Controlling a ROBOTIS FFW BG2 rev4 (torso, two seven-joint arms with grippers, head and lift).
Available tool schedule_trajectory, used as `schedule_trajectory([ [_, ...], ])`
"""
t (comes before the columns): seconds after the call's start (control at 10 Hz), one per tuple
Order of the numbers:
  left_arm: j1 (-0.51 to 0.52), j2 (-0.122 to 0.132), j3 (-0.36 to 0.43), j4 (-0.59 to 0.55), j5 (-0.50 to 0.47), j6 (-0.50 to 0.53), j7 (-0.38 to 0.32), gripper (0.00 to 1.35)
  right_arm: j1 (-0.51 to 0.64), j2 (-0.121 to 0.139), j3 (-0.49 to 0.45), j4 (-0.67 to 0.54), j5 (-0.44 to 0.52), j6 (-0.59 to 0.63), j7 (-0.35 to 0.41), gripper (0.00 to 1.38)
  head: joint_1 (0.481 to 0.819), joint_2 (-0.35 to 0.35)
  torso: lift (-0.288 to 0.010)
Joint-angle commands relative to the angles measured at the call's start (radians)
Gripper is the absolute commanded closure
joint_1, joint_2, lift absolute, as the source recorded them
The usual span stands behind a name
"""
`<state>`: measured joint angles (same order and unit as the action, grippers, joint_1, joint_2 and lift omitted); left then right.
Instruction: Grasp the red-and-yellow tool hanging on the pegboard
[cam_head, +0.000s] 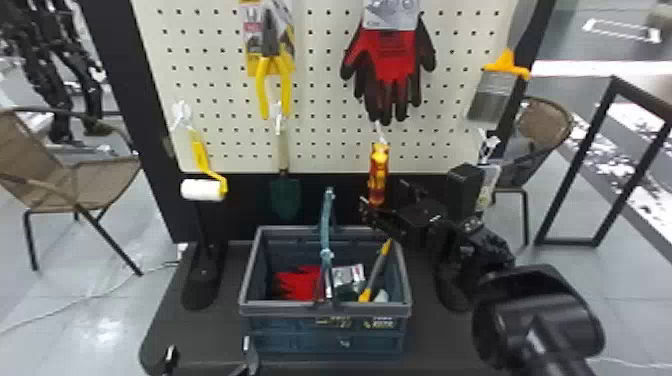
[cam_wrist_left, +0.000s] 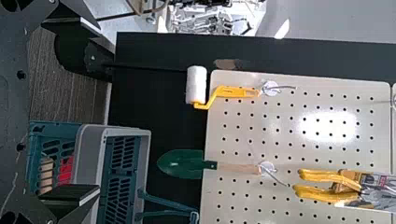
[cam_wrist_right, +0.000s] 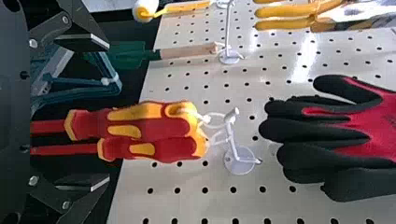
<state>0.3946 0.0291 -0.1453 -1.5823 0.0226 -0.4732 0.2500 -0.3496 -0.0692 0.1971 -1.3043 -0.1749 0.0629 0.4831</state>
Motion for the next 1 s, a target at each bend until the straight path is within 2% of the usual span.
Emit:
schedule_trajectory([
  [0.0, -0.005, 0.000, 0.000, 0.004, 0.002, -0.004, 0.000, 0.13, -0.026, 0.000, -0.001, 0.037, -0.001, 0.000, 0.000, 0.29, 0.549, 0.000, -0.100],
  [0.3, -0.026, 0.005, -0.010, 0.018, 0.008, -0.013, 0.000, 0.13, -0.084, 0.015, -0.001, 0.105, 0.006, -0.005, 0.002, 0.29, 0.549, 0.000, -0.100],
  [0.4, -0.026, 0.005, -0.011, 0.019, 0.008, -0.015, 0.000, 0.13, -0.089, 0.020, 0.001, 0.109, 0.014, -0.005, 0.003, 0.39, 0.549, 0.000, -0.100],
  [0.5, -0.023, 0.003, -0.011, 0.019, 0.011, -0.015, 0.000, 0.13, -0.081, 0.019, -0.001, 0.097, 0.017, -0.008, 0.003, 0.78, 0.549, 0.000, -0.100],
  [0.6, -0.020, 0.003, -0.011, 0.019, 0.011, -0.015, 0.000, 0.13, -0.066, 0.019, -0.005, 0.082, 0.023, -0.008, 0.002, 1.00, 0.549, 0.000, -0.100],
  [0.7, -0.020, 0.003, -0.013, 0.019, 0.011, -0.015, 0.000, 0.13, -0.058, 0.014, -0.007, 0.071, 0.029, -0.003, 0.000, 1.08, 0.549, 0.000, -0.100],
  [0.8, -0.022, 0.005, -0.013, 0.019, 0.011, -0.015, 0.000, 0.13, -0.052, 0.014, -0.007, 0.054, 0.048, 0.009, -0.009, 1.28, 0.549, 0.000, -0.100],
  [0.9, -0.022, 0.008, -0.014, 0.019, 0.011, -0.015, 0.000, 0.13, -0.043, 0.014, -0.007, 0.039, 0.054, 0.009, -0.031, 1.29, 0.549, 0.000, -0.100],
])
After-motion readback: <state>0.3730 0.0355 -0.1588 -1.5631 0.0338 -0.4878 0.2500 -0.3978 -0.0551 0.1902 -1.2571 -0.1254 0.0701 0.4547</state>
